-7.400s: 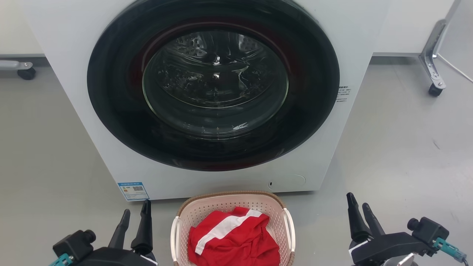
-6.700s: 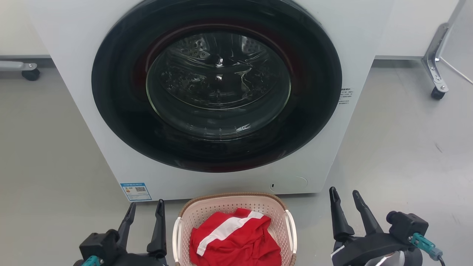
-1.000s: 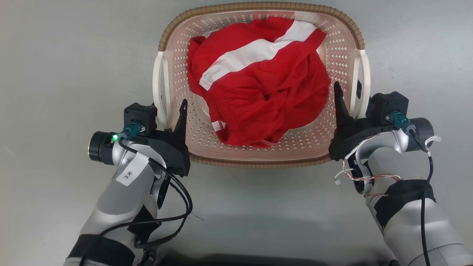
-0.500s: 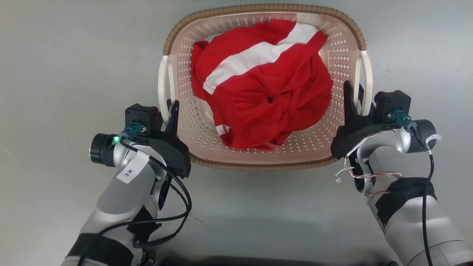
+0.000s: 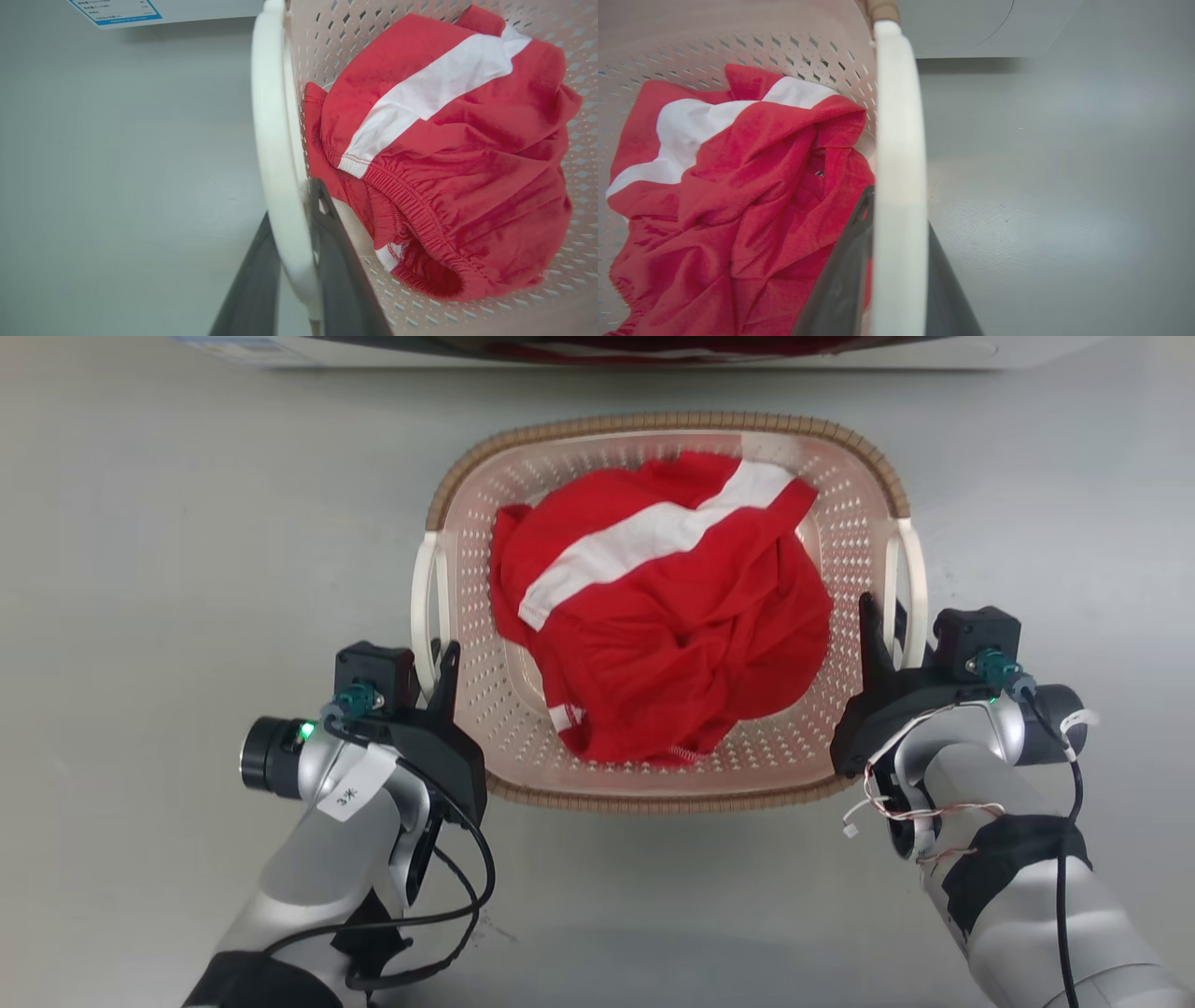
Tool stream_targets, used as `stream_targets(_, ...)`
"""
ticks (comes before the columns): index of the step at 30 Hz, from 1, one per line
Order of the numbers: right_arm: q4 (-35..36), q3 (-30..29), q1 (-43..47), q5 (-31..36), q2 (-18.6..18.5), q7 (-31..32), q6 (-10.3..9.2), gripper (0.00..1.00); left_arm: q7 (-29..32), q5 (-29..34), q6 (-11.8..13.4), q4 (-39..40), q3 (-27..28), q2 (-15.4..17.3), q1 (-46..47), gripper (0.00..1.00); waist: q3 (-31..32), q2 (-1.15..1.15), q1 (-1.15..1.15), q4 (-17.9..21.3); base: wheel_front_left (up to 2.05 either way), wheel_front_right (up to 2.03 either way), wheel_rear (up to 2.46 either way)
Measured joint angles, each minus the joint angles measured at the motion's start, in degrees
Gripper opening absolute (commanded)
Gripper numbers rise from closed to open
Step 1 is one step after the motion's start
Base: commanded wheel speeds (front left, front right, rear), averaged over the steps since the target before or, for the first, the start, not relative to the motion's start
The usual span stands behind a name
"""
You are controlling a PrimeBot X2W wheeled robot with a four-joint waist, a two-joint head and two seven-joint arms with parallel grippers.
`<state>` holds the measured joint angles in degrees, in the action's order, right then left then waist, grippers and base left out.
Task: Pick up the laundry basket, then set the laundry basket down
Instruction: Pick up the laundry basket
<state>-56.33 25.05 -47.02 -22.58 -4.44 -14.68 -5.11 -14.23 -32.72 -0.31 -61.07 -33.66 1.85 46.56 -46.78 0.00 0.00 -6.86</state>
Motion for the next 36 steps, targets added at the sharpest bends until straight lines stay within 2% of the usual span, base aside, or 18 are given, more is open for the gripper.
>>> stream_targets(17, -1.32, 9.29, 9.26, -9.83, 0.36, 0.8, -0.44, 0.0, 0.34, -4.13, -0.11, -3.57, -3.69, -0.03, -9.29, 0.0, 13.2, 0.0, -0.01, 0.06, 0.0, 0.0, 0.0)
stream_targets(36, -0.45, 19.74, 21.92, -22.52, 0.32, 9.64, -1.46, 0.0, 6.3, -9.26, -1.49, -5.72, -8.17, 0.53, -20.37, 0.0, 30.32, -0.01, -0.01, 0.97, 0.0, 0.0, 0.0)
